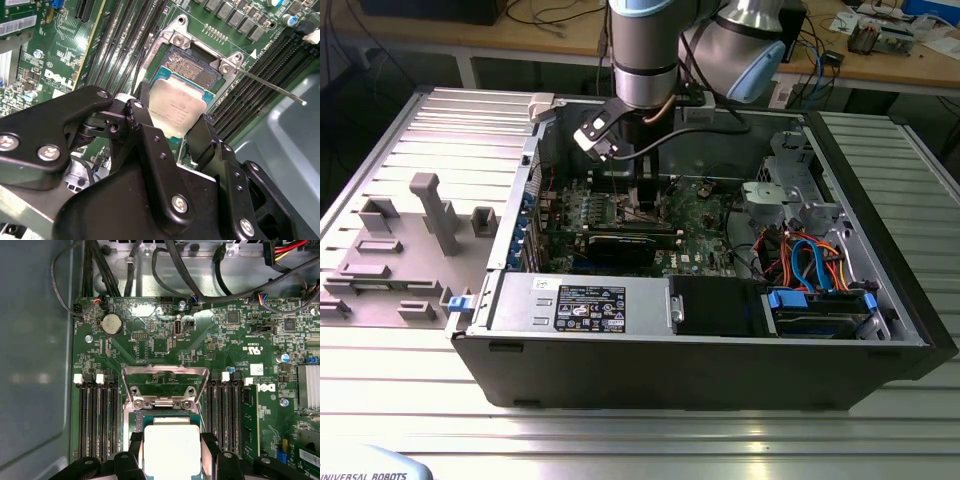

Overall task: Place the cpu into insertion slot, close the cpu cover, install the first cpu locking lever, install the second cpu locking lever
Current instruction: 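Place the cpu into insertion slot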

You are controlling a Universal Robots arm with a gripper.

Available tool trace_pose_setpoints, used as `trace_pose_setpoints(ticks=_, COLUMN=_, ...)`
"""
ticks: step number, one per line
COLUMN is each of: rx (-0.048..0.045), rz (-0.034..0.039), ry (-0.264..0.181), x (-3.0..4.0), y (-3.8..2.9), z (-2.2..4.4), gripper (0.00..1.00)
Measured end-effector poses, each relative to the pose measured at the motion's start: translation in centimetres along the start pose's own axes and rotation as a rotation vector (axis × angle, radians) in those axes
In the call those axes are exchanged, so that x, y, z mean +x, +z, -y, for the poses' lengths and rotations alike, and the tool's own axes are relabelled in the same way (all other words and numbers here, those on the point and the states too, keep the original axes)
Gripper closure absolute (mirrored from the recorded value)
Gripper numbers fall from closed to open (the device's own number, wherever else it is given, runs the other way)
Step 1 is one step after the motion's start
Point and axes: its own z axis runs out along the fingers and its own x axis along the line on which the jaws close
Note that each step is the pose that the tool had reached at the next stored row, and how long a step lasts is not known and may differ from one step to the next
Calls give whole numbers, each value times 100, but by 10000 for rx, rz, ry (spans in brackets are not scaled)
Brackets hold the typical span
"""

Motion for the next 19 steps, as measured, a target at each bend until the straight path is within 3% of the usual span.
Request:
trace_pose_setpoints(ticks=7, rx=-17, rz=3, ry=2, x=3, y=22, z=4, gripper=46)
trace_pose_setpoints(ticks=9, rx=-15, rz=33, ry=-5, x=8, y=33, z=9, gripper=46)
trace_pose_setpoints(ticks=13, rx=-15, rz=105, ry=-33, x=36, y=107, z=37, gripper=46)
trace_pose_setpoints(ticks=19, rx=9, rz=118, ry=-35, x=44, y=224, z=57, gripper=46)
